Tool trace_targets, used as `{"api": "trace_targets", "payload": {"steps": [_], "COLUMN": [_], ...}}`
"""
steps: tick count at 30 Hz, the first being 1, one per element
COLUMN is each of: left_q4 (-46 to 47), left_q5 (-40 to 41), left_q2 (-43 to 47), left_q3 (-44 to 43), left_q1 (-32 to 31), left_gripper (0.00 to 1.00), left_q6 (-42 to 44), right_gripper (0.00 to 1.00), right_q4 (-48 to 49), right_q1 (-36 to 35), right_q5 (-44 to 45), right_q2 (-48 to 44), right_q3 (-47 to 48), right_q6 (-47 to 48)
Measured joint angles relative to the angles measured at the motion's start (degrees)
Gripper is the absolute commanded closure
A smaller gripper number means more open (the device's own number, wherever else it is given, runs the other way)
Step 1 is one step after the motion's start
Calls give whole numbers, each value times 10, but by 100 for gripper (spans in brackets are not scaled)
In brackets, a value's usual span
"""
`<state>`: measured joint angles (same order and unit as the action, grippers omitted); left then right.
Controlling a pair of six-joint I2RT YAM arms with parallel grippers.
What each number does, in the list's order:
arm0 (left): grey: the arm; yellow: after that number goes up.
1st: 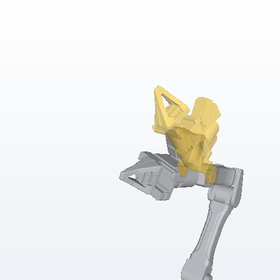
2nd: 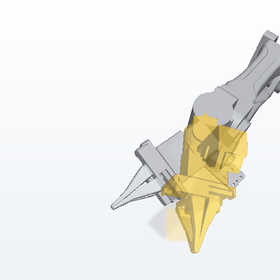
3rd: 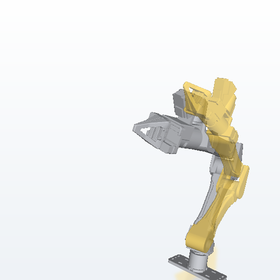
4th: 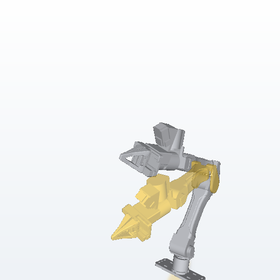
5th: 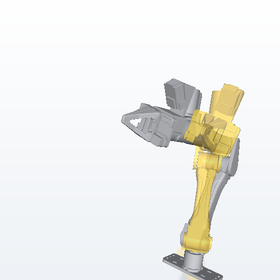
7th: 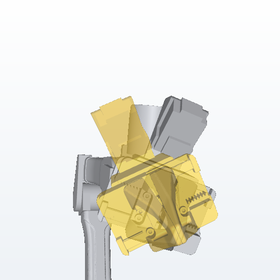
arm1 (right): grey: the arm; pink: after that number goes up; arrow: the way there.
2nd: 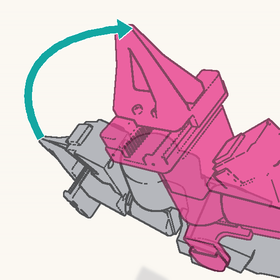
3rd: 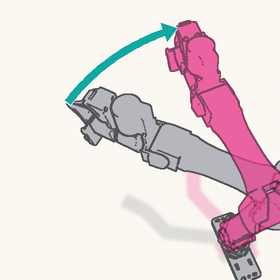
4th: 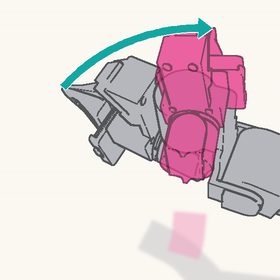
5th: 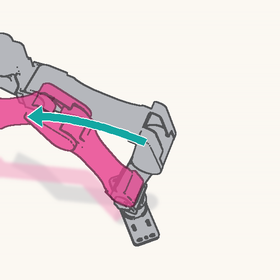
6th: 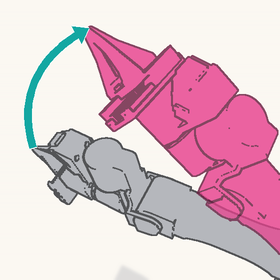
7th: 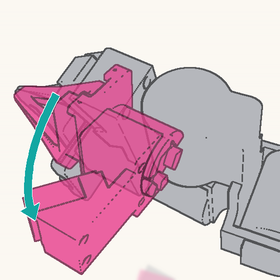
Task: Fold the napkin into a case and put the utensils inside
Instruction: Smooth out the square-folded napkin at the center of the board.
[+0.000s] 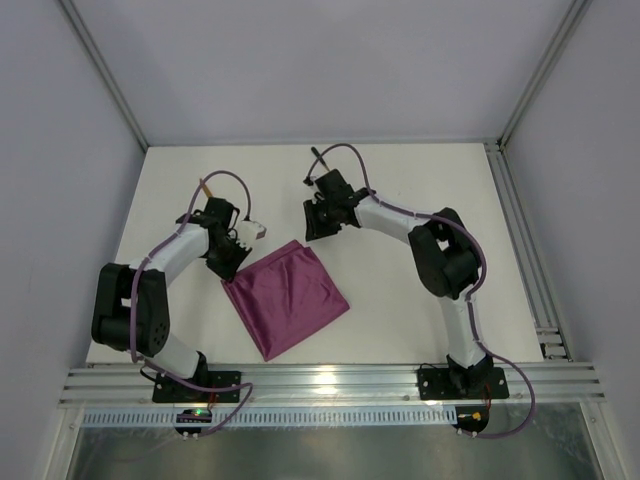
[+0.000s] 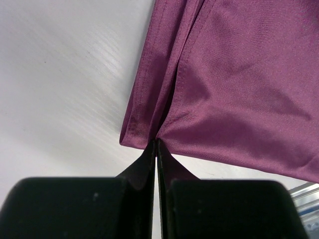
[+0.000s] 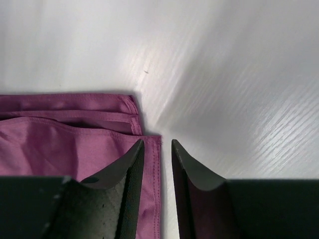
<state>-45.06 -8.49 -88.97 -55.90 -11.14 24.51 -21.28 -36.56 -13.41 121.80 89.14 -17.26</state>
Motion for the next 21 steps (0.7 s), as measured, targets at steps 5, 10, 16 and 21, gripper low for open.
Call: {"api": "trace_targets", "payload": {"steps": [5,10,16,21], "left_q4": [0,0,-1,-1], "left_q5": [1,2,4,5], "left_q2": [0,0,0,0], "left_q3": [0,0,0,0], "left_q1": [0,0,0,0], "left_gripper": [100,100,100,100], "left_q6": [0,0,0,0], "right_gripper": [64,62,62,67], "right_q4": [1,-3,-12,-16], "right_q1": [-1,-9,-20,-20], "right_q5": [2,-5,-22,-25], "right_q2": [13,59,98,100], "right_q3": [60,103,132,132], "right_q6": [22,31,37,37]}}
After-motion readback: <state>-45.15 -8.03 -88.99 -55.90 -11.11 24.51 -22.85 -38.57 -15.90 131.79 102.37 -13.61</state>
